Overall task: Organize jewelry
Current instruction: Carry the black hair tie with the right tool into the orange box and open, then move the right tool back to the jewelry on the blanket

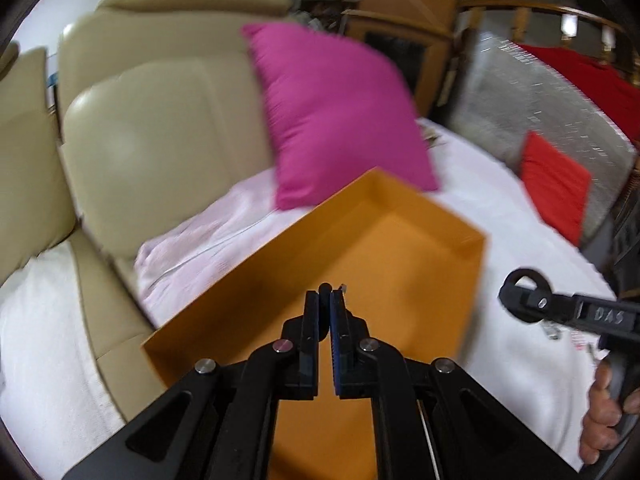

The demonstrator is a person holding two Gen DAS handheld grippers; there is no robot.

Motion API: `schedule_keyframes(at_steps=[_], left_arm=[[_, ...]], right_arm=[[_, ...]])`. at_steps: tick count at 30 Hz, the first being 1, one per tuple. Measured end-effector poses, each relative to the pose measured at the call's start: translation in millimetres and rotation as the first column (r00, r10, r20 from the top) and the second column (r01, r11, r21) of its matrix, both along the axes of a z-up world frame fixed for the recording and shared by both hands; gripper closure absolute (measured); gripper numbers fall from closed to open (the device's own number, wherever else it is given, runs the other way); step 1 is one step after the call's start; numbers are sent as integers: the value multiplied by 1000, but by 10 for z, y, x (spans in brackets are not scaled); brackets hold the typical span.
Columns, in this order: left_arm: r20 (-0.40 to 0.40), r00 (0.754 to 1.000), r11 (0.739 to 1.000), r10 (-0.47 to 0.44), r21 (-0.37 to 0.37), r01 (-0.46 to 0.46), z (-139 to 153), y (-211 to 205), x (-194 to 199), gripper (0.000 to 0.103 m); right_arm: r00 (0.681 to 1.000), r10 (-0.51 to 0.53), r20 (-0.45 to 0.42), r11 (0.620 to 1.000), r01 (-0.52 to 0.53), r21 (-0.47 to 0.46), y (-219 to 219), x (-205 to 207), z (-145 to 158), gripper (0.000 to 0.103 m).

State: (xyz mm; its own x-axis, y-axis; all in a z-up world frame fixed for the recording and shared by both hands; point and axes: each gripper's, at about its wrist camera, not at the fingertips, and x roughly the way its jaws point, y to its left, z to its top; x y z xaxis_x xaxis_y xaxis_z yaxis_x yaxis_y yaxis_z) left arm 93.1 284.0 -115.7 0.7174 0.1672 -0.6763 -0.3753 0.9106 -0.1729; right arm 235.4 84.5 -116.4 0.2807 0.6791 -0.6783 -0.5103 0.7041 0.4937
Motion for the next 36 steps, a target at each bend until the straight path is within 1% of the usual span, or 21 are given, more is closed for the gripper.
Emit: schedule_keyframes(at_steps=[1,4,8,10,11,13,14,15,16,17,18,19,21,23,27,28,31,32,35,36], left_arm=[[-15,1000,1000,7,1,-7,-53,59,20,98],[-68,998,999,14,-32,-16,-240,184,95,98],[-112,993,997,-29,-68,21,-387,175,179,98],[-127,992,997,-11,-79,1,-426,203,185,98],[-130,991,996,-9,-86,-2,-433,211,183,97],[-130,991,995,-14,-100,1,-433,240,167,92],[-124,992,995,-13,-101,0,-417,251,150,79],[-118,993,996,-1,-92,-10,-406,261,129,57],[-110,994,997,13,-80,-22,-386,268,111,47],[-96,995,997,26,-64,-32,-356,268,90,39],[-84,996,998,35,-44,-38,-313,252,60,39],[-82,996,999,36,-33,-38,-280,240,49,39],[-66,997,999,37,-25,-39,-202,204,31,39],[-43,999,999,25,-26,-26,-99,131,30,39],[2,999,999,-37,9,37,112,-213,71,39],[21,997,997,-73,25,72,209,-387,108,39],[57,985,985,-162,68,158,380,-842,223,39],[64,979,978,-195,86,190,423,-1049,274,39],[59,963,959,-265,118,256,444,-1609,430,39],[58,958,954,-282,125,273,419,-1790,489,39]], right_arm=[[1000,3,-2,1000,-3,-27,136,10,-15,90],[999,2,-36,996,-6,-88,415,135,-152,90],[991,16,-131,986,-38,-162,701,326,-383,89],[987,15,-163,978,-49,-200,822,376,-437,89],[986,6,-168,976,-42,-213,844,395,-446,88],[988,-17,-151,986,-8,-169,800,427,-394,85],[990,-35,-136,990,15,-142,745,440,-351,76],[992,-54,-117,993,41,-111,685,440,-294,56],[993,-78,-89,995,71,-72,601,437,-226,42],[993,-105,-54,994,103,-34,527,426,-162,24],[991,-131,-16,991,131,-1,415,394,-89,24],[991,-136,-1,991,136,6,339,376,-47,24],[990,-141,28,990,141,8,152,351,44,24],[981,-177,75,984,175,28,-165,291,151,24],[959,-265,97,963,260,67,-876,215,294,24],[953,-286,97,958,280,70,-998,216,320,24],[925,-370,82,928,364,79,-1711,92,334,24],[915,-398,68,916,392,87,-1985,35,323,24],[873,-486,50,871,479,104,-2728,-166,297,24],[861,-506,50,859,499,112,-2897,-228,274,24]])
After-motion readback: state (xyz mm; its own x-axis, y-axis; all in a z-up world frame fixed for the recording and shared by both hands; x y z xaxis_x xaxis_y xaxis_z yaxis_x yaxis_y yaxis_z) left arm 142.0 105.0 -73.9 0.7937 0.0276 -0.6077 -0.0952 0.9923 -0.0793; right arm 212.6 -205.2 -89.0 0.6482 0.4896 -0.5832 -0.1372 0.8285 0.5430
